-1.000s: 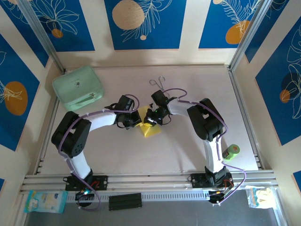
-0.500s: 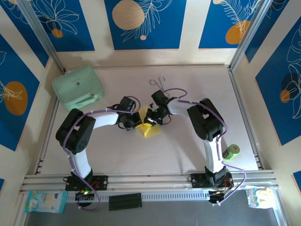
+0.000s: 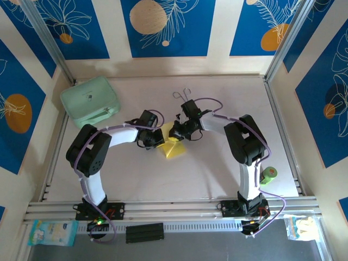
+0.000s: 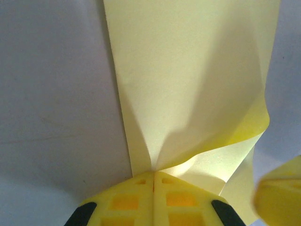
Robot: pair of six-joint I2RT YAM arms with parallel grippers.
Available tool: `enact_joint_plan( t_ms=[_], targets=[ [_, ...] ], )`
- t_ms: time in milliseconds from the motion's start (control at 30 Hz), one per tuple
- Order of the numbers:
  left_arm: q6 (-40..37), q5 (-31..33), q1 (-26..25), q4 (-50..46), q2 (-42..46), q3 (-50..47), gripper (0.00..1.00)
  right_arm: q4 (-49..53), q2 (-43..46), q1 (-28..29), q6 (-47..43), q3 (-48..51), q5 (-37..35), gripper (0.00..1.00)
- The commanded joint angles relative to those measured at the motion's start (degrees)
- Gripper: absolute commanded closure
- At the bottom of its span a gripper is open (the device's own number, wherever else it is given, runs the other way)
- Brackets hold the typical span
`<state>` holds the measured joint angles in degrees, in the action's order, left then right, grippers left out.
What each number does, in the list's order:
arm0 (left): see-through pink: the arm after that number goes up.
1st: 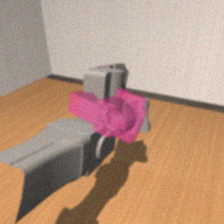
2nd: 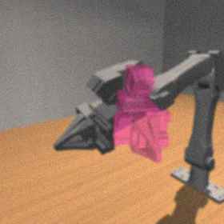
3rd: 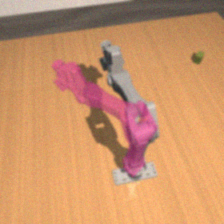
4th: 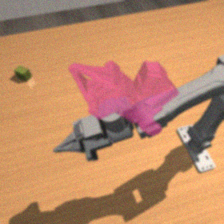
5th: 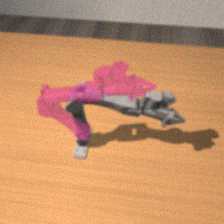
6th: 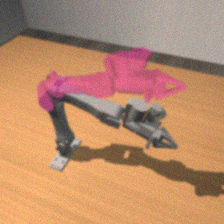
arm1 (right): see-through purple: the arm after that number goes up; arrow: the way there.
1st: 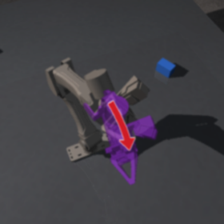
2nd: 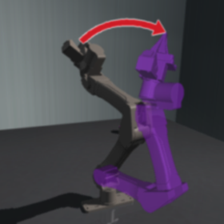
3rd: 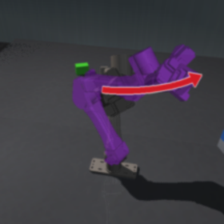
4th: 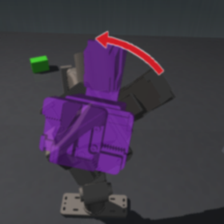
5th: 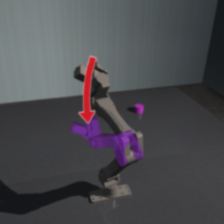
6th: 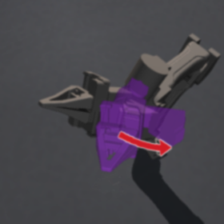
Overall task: Fold a paper plane with a square sheet of paper (pick it up from the middle)
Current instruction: Fold the triangle a second time at the center of the table.
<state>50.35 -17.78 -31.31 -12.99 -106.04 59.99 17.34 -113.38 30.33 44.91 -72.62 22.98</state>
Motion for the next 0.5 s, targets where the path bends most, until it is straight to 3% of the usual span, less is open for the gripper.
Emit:
enact_joint_plan(
  t_ms=[0,467],
  targets=[
    [-4.93,0.3,-0.41,-6.59,-2.67,1.68,1.0,0.16,0.68,0.0,-3.14,0.91,2.29,0.94],
    [-8.29,0.5,-0.33,-8.64,-4.26,3.78,1.0,-0.34,-3.02,1.49,-3.93,1.96,1.13,0.94]
  ],
)
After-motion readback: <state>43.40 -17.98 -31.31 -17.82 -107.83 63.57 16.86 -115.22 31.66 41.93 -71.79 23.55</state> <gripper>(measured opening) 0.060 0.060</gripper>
